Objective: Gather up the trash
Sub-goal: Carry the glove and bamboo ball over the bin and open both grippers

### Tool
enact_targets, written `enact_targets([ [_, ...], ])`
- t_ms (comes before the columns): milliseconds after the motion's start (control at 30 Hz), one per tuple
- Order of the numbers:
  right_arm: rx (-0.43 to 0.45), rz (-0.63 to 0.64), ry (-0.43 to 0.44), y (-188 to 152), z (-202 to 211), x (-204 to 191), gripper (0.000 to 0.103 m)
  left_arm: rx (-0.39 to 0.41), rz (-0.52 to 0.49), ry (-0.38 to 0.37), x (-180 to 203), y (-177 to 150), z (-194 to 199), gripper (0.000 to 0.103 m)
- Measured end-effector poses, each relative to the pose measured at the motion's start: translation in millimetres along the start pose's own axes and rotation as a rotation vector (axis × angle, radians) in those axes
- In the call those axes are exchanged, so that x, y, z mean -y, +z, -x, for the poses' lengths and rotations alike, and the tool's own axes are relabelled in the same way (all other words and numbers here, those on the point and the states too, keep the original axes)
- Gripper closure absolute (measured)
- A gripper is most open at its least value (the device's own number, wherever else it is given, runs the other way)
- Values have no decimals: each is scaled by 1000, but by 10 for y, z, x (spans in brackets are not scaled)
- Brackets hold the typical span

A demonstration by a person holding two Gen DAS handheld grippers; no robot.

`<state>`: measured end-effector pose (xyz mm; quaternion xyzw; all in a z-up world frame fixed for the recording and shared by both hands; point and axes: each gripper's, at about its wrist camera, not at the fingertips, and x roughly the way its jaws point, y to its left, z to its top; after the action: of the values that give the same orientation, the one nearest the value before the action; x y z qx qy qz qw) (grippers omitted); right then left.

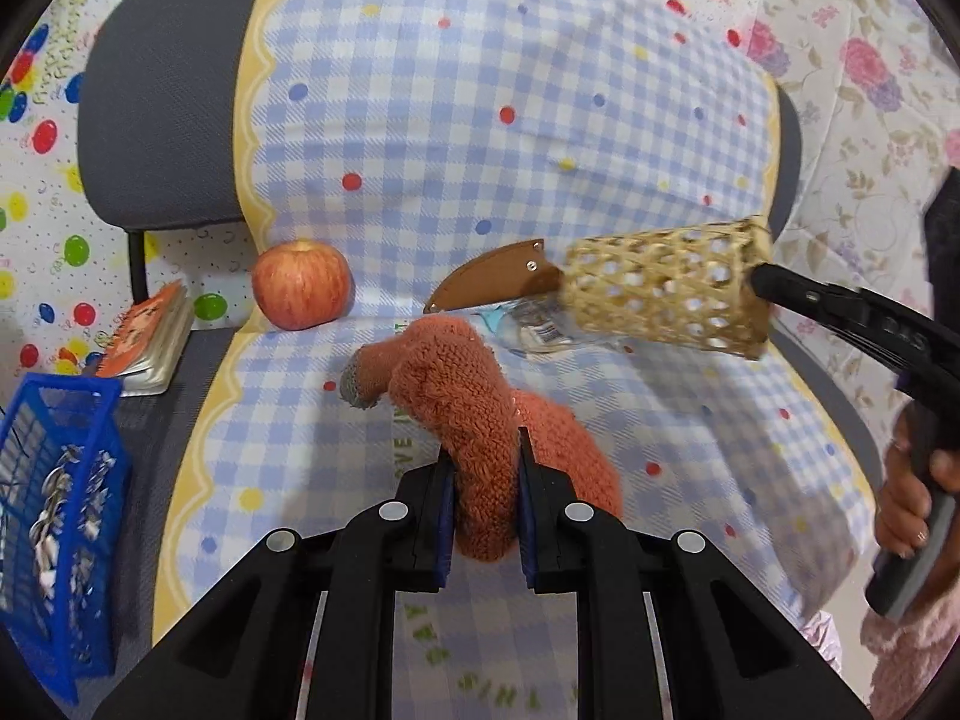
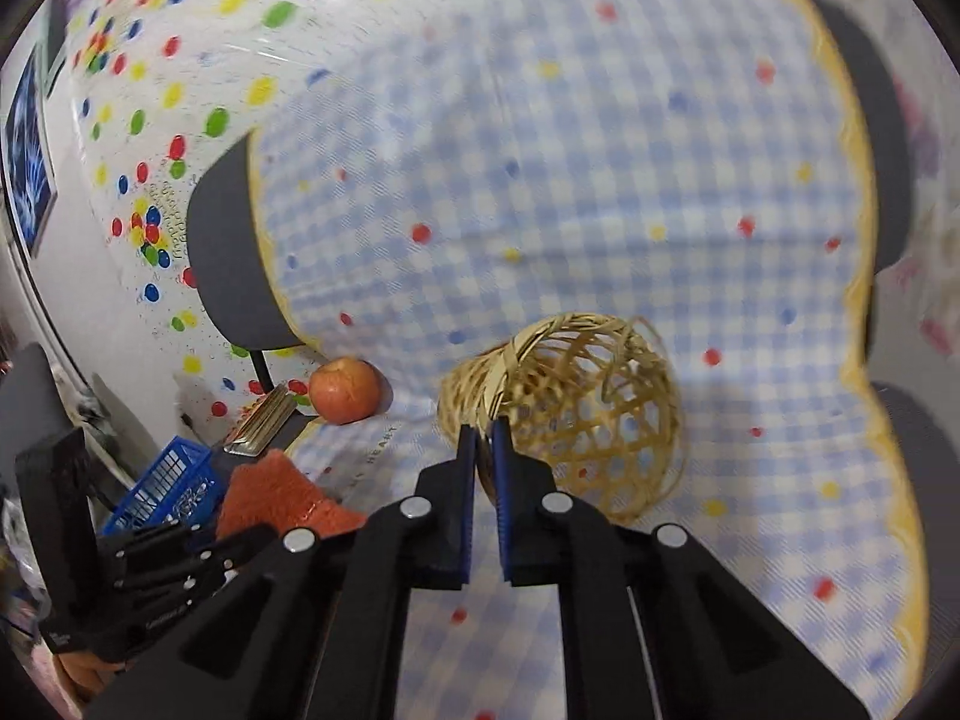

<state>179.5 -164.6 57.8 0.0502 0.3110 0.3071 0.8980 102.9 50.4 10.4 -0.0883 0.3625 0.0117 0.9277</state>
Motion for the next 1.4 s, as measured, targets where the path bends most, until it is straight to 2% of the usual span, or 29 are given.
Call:
enact_targets([
  [233, 60, 64, -144, -324, 627, -239, 97, 63, -34, -55, 170, -129, 419, 85],
  [300, 70, 78, -162, -441, 775, -248, 97, 71, -47, -68, 247, -183, 529, 85],
  [400, 83, 63, -164, -638, 968, -277, 97, 72, -75, -101, 398, -309, 677, 85],
  [567, 65, -27, -118, -953, 1291, -219, 97, 76, -183, -152, 783, -543, 875, 85],
  [733, 80, -76, -161, -1215, 1761, -117, 97, 61, -247, -239, 1132, -739, 990, 85],
  [967, 95, -147, -313, -1645, 2421, 96, 97, 33, -347, -369, 1652, -971, 1065, 85],
  [1233, 52, -265, -448, -2120, 2829, 389, 97, -55, -468, -499, 2292, -1330, 938, 85],
  [1400, -1, -346, -494, -2414, 2929, 565, 97, -89, -548, -521, 2579, -1536, 904, 85],
])
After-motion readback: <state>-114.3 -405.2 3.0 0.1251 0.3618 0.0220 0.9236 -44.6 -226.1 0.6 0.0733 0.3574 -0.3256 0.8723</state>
